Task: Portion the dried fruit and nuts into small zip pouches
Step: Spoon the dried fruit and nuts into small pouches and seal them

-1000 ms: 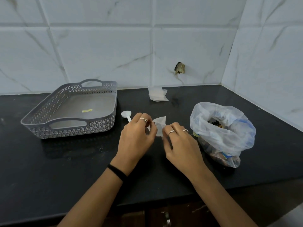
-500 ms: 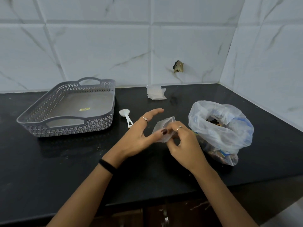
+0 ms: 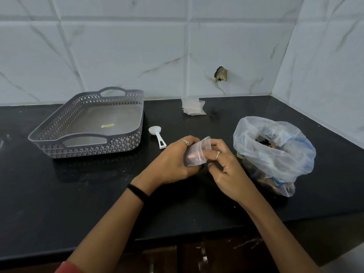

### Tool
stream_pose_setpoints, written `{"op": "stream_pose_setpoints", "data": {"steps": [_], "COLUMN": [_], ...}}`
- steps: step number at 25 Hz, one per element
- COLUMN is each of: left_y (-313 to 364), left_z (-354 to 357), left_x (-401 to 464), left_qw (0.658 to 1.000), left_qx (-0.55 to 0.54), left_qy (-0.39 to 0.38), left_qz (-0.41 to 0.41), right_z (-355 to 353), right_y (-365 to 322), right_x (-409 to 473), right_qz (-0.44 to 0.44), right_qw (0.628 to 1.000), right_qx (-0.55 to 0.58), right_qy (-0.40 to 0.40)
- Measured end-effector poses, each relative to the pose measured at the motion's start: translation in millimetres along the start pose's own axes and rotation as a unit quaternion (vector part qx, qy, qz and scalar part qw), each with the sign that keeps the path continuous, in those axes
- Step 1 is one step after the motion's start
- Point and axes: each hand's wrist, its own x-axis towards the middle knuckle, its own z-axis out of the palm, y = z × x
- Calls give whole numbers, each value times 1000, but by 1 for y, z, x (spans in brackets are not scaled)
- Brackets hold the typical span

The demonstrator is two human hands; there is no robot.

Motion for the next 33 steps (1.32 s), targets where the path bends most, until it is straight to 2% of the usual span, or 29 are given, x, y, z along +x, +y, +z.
{"op": "stream_pose_setpoints", "data": {"steps": [4,6,9,11,15,19,21,26,33], "left_y": [5,6,1,-3,-4,-10,-14,-13,-7], "left_z": [1,-1,-13,-24,-36,-38,-39,-34,-22], "left_x": [-3,-5,-12,-19,-26,-27,-26,-24,-22], "left_qw": [999,998,982,961,916,871,864,879,914], "left_qx": [-35,-30,6,0,-61,-48,-43,9,88], "left_qy": [13,44,177,260,367,433,441,401,343], "left_qz": [-7,-29,-68,-97,-148,-225,-238,-257,-200], "right_z": [1,3,7,13,42,79,92,101,49], "right_y": [2,-4,-12,-13,-6,-1,4,5,-13], "right_x": [-1,2,16,35,87,123,130,133,107], "right_qz": [-14,-38,-30,28,141,225,242,265,249], "right_qw": [1000,999,991,989,984,960,953,946,955], "right_qx": [-9,-5,59,53,-111,-161,-182,-188,-115], "right_qy": [-20,5,113,135,16,-44,-36,4,116]}}
